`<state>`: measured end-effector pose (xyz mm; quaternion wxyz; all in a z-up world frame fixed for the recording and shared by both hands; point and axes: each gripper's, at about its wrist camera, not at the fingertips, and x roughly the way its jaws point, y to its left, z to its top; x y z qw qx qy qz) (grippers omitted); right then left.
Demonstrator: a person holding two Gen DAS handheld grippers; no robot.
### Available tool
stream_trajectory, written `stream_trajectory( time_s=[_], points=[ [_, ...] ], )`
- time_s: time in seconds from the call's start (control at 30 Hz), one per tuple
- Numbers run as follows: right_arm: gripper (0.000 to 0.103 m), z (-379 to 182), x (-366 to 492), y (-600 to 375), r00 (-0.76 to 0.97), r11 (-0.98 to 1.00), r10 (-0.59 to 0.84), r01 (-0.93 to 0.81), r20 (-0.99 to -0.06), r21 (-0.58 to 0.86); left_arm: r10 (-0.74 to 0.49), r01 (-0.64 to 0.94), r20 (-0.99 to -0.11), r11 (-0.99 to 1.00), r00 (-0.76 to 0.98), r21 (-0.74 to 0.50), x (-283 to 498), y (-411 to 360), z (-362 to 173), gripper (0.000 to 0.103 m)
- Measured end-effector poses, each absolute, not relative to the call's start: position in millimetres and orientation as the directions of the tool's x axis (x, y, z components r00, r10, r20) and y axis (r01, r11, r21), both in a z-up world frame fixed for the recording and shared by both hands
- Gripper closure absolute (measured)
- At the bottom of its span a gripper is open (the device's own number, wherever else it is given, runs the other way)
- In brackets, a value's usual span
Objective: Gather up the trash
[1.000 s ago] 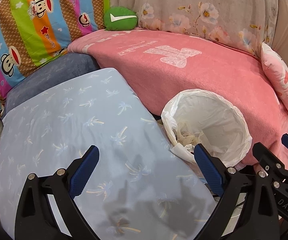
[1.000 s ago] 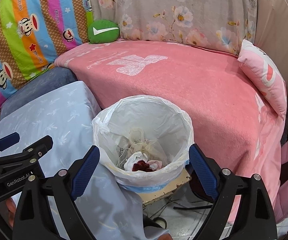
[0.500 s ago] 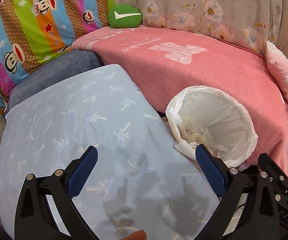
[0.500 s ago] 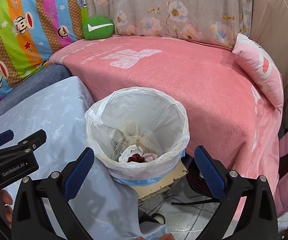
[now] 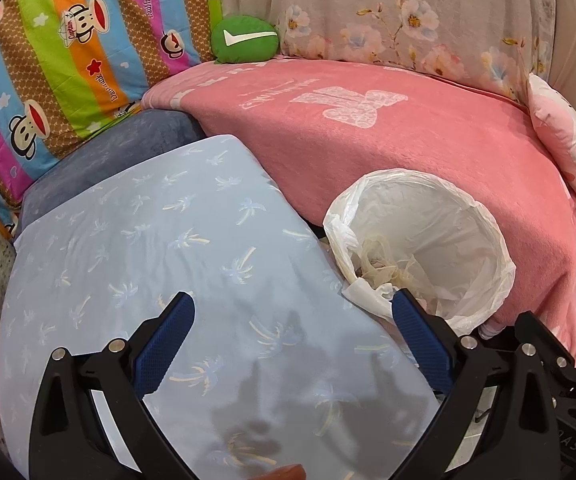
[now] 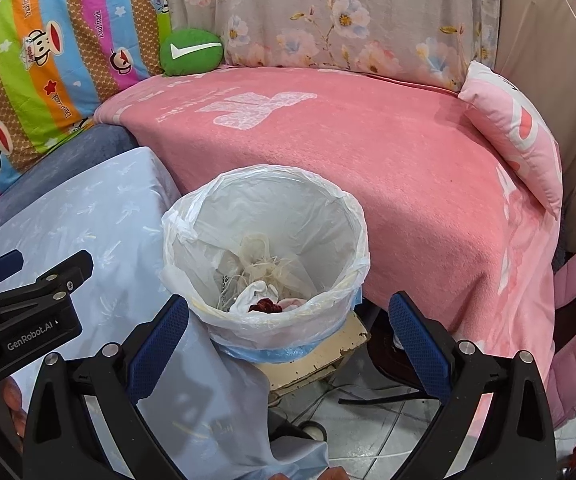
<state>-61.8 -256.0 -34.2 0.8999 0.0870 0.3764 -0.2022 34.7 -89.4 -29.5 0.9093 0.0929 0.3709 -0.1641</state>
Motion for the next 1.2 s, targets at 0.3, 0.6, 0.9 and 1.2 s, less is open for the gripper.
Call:
stream_trajectory(
  time_s=[0.3,0.6,0.9,1.2],
  points=[
    [0.006,-37.6,-64.5,-259.8,0.620,0.896,-0.307,0.445,-0.722,0.002,-0.230,0.384,-0.726,0.922,0.648,0.051,31.6,-95.9,-34.8,0.008],
    [0.006,-40.1,-66.7,-261.6,0.612,0.890,-0.311,0.456,-0.727,0.004,-0.217,0.374,-0.741,0.926,0.635,0.050,29.4,-98.6,-40.4,0.007],
    [0.006,-42.2,-67.2,-263.2,0.607,0.889,-0.310,0.459,-0.732,0.004,-0.214,0.367,-0.734,0.929,0.645,0.052,25.8,-98.3,-39.4,0.007],
    [0.006,-44.1,-67.4,-263.4,0.605,0.887,-0.310,0.462,-0.734,0.006,-0.210,0.364,-0.737,0.930,0.643,0.052,26.8,-97.7,-40.2,0.007]
  ],
)
